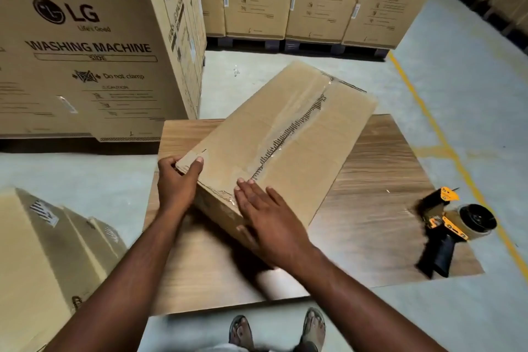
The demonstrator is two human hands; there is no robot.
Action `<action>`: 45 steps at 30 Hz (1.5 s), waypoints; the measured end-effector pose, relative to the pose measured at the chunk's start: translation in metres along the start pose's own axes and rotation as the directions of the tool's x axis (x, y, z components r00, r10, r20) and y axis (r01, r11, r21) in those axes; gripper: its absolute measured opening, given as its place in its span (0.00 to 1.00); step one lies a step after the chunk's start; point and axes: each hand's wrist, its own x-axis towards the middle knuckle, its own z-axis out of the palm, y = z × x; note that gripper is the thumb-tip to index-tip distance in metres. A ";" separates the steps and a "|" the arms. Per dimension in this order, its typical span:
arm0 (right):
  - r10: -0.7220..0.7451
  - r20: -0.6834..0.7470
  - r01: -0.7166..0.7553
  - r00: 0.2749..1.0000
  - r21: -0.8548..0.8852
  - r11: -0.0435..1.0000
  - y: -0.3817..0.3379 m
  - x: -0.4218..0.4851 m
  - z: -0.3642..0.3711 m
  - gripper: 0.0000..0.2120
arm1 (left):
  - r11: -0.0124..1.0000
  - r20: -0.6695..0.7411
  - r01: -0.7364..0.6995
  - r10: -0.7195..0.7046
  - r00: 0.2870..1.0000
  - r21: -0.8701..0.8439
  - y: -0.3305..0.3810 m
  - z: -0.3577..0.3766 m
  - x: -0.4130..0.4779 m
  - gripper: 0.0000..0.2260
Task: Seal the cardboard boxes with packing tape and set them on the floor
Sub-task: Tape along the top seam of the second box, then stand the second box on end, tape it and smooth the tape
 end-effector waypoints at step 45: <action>0.760 0.646 -0.506 0.072 0.680 -0.531 0.371 -0.274 0.041 0.18 | 0.379 0.421 -0.642 0.520 0.744 0.667 0.041 0.169 -0.235 0.32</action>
